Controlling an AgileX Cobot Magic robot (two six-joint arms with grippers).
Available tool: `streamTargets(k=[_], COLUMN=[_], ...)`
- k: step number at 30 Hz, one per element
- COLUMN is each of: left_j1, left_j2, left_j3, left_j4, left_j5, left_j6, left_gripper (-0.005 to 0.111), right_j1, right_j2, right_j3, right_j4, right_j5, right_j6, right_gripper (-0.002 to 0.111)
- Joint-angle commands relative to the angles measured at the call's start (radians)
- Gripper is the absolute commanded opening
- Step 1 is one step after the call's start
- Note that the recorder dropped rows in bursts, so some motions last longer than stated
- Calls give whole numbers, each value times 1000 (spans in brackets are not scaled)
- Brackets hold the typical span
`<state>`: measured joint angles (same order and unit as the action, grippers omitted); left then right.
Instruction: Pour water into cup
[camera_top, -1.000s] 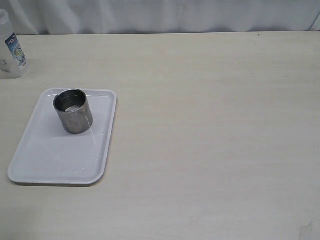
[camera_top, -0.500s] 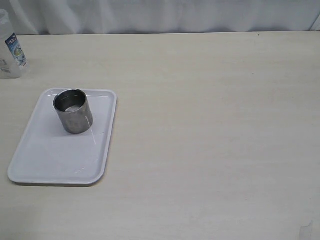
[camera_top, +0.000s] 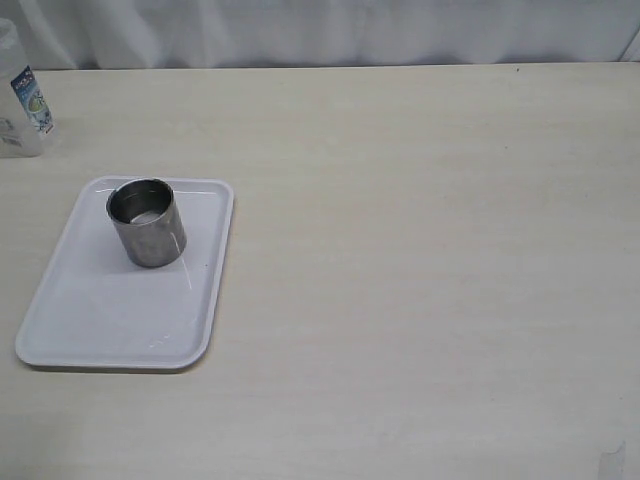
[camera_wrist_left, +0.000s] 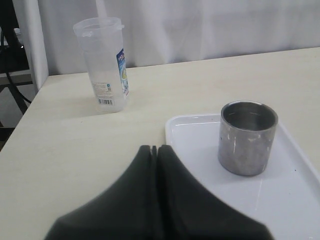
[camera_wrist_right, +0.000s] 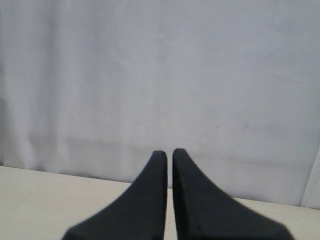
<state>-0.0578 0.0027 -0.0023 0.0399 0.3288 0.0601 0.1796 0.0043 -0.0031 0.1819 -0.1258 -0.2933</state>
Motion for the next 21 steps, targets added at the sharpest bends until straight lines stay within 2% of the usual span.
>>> streamTargets(k=[1, 5, 16, 21], left_j1=[3, 3, 3, 3], left_j2=[-3, -3, -3, -3], left_j3=[2, 2, 2, 2], left_j4=[1, 1, 1, 1], left_j5=[-6, -6, -6, -6], left_j6=[-6, -6, -6, -6], left_gripper=[0, 0, 0, 0], right_j1=[-54, -77, -87, -87], right_j2=[-4, -4, -4, -4], right_j3=[3, 3, 3, 3], right_j4=[-15, -19, -67, -166], right_j5=[5, 26, 319, 393], right_j6=[-6, -6, 3, 170], right_gripper=[4, 4, 4, 4])
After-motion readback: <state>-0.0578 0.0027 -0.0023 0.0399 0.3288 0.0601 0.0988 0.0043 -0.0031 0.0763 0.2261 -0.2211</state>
